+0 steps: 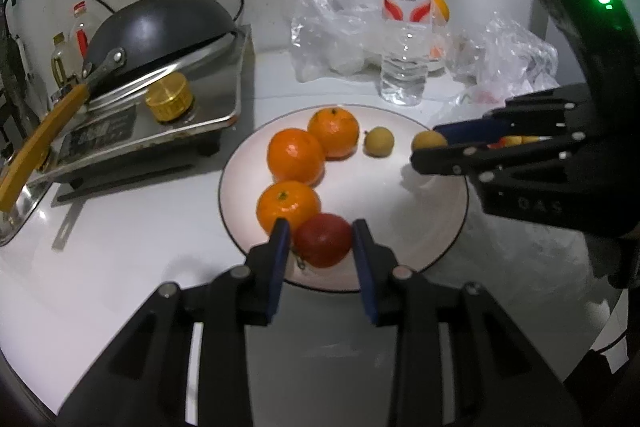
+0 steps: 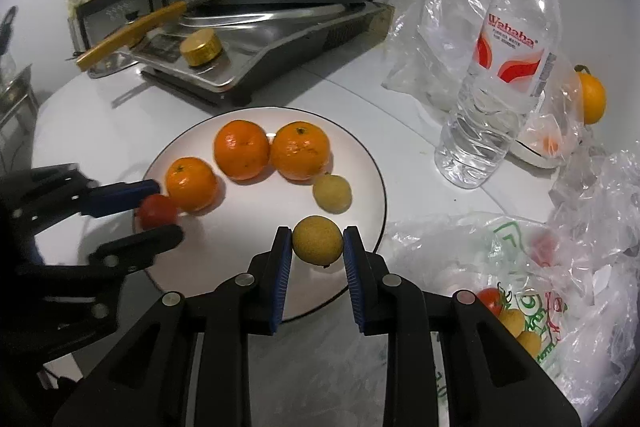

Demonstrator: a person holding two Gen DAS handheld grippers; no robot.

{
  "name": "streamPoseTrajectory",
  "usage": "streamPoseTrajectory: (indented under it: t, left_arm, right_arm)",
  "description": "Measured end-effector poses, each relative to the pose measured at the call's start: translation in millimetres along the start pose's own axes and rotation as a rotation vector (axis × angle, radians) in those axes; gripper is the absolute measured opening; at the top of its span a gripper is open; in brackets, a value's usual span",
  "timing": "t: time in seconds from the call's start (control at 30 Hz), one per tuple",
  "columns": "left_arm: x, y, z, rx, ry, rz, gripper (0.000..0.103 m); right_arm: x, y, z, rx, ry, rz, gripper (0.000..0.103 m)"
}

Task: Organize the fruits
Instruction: 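Open the left tool onto the plate while the right tool releases its yellow fruit there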

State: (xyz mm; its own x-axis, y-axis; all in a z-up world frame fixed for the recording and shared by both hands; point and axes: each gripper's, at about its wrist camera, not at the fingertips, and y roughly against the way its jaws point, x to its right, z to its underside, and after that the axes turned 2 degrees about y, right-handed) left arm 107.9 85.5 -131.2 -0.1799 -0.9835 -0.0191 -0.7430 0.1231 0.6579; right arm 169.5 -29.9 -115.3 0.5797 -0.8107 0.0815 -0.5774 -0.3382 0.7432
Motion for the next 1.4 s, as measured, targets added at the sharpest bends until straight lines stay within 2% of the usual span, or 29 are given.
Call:
streamPoseTrajectory:
  t: [0.63,1.3,1.37,1.4]
  left_arm:
    - [-7.5,-2.8,1.1,-0.018,0.010,-0.010,0.036]
    - [-8.4,10.3,-3.4,0.031,0.052,-0.031,0.042]
    - [-7.1,12.3,-3.5,0.036,0.055,-0.035,0.046]
    - [-6.9,13.9,-3.5,0.041,0.058,-0.034,0.053]
  right_arm:
    - [8.1,-19.6,-7.7,-0.017,-0.042,0.037,0.028]
    - [9.7,6.2,-8.1,0.034,-0.042,0.047,0.029]
    - [9.4,9.2,-7.5,0.039,-0.043,0.047,0.029]
    - [9.3,10.9,-7.1,0.041,-0.043,0.047,0.029]
